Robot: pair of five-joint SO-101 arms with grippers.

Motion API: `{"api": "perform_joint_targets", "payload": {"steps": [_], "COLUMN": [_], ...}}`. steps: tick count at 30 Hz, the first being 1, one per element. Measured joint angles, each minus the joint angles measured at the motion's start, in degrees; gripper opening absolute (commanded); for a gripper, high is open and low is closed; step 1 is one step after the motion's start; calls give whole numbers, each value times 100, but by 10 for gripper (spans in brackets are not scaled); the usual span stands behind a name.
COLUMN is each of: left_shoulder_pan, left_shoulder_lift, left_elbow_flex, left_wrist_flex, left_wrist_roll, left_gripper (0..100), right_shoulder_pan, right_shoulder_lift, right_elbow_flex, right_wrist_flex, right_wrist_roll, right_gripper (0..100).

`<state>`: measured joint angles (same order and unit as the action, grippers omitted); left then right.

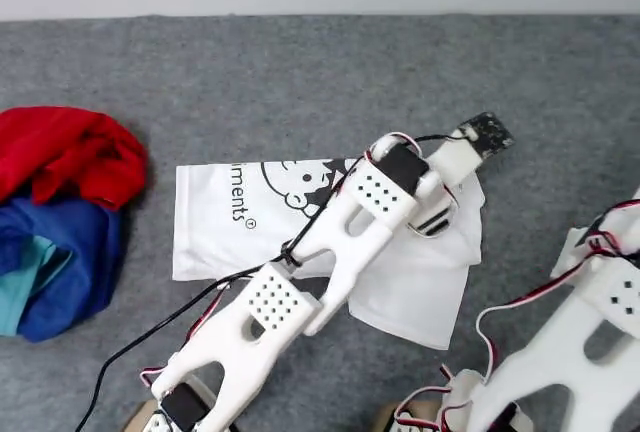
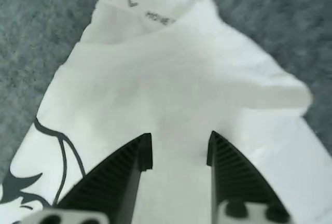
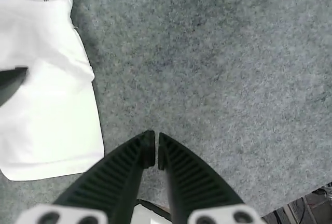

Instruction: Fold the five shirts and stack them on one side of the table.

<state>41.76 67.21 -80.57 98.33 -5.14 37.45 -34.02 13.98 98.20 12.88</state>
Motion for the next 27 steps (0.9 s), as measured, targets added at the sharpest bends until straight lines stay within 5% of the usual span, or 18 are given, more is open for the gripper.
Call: {"api": "perform_joint_targets", "payload": {"steps": [27], "left_shoulder_pan": [-229], "left_shoulder_lift": [782], "left_elbow_flex": [-176], "left_wrist_flex": [-167], "left_wrist_roll": [-202], "left_gripper": [180], "right_shoulder_pan": [0], "right_shoulder_lift": [0], "right_elbow_flex": [0], "right_wrist_flex": [-35], "right_wrist_roll": [0], "right_gripper": [28]}}
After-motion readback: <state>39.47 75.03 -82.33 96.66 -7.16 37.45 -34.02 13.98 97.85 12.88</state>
